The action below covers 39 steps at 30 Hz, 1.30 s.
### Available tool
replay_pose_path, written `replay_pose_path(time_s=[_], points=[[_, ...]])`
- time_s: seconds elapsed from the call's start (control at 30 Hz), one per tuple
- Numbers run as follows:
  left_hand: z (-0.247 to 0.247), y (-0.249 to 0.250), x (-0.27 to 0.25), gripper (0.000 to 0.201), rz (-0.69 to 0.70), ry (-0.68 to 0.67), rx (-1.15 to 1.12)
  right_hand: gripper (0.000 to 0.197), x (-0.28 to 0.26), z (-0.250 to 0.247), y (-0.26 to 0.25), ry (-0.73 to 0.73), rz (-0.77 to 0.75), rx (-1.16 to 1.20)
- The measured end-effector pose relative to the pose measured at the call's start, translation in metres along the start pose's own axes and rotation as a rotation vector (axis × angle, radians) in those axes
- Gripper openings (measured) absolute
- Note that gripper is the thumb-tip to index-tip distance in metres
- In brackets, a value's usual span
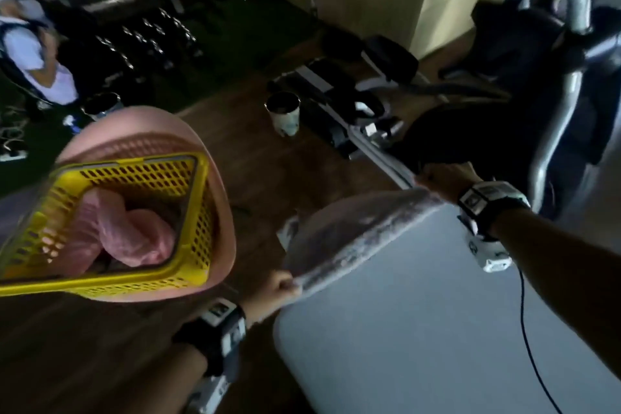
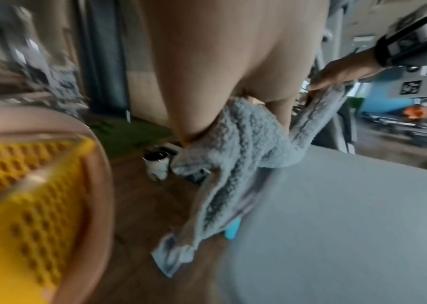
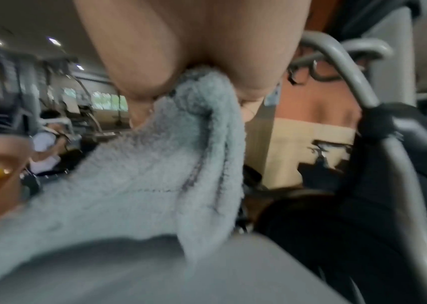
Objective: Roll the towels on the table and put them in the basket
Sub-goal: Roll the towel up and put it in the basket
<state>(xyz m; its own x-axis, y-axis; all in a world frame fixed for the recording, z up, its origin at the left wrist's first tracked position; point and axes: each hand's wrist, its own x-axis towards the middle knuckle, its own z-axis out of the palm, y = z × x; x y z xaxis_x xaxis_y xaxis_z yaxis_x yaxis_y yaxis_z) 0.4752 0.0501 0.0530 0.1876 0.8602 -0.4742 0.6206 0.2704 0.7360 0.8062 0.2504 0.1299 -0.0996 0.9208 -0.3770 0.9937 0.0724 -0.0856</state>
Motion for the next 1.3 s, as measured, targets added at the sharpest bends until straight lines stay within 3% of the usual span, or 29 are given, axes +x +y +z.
replay_pose_path(time_s=[0.1, 0.2, 0.23, 0.33, 0.4, 0.47, 0.53, 0.63, 0.77, 0.87, 1.0, 1.3], points=[[0.095, -0.003, 0.006, 0.029, 0.068, -0.216, 0.088, 0.044, -0.051, 0.063, 0.064, -0.191, 0.16, 0.005], [0.165, 0.011, 0.006, 0.031, 0.103, -0.367, 0.188, 0.089, -0.085, 0.117, 0.138, -0.238, 0.322, 0.029], [0.184, 0.024, 0.002, 0.032, 0.117, -0.456, 0.217, 0.092, -0.099, 0.129, 0.161, -0.235, 0.354, 0.025], [0.225, 0.054, -0.006, 0.061, 0.236, -0.663, 0.31, 0.049, -0.132, 0.153, 0.192, -0.085, 0.483, -0.044], [0.229, 0.065, -0.006, 0.055, 0.222, -0.662, 0.358, 0.052, -0.142, 0.166, 0.185, 0.014, 0.497, -0.187], [0.225, 0.061, 0.003, 0.039, 0.361, -0.452, 0.535, 0.053, -0.139, 0.184, 0.178, 0.088, 0.386, -0.146], [0.213, 0.045, 0.011, 0.068, 0.448, -0.413, 0.83, 0.066, -0.13, 0.196, 0.163, 0.071, 0.288, -0.064], [0.205, 0.028, 0.026, 0.112, 0.526, -0.558, 1.042, 0.096, -0.122, 0.206, 0.14, 0.02, 0.266, 0.047], [0.21, 0.037, 0.042, 0.129, 0.602, -0.616, 1.114, 0.125, -0.11, 0.219, 0.158, -0.075, 0.227, 0.135], [0.22, 0.051, 0.053, 0.14, 0.617, -0.652, 1.252, 0.149, -0.099, 0.213, 0.171, -0.125, 0.139, 0.072], [0.224, 0.056, 0.057, 0.144, 0.596, -0.67, 1.327, 0.153, -0.086, 0.211, 0.172, -0.247, 0.078, 0.153], [0.221, 0.059, 0.065, 0.144, 0.564, -0.739, 1.316, 0.15, -0.077, 0.215, 0.17, -0.317, 0.135, 0.272]])
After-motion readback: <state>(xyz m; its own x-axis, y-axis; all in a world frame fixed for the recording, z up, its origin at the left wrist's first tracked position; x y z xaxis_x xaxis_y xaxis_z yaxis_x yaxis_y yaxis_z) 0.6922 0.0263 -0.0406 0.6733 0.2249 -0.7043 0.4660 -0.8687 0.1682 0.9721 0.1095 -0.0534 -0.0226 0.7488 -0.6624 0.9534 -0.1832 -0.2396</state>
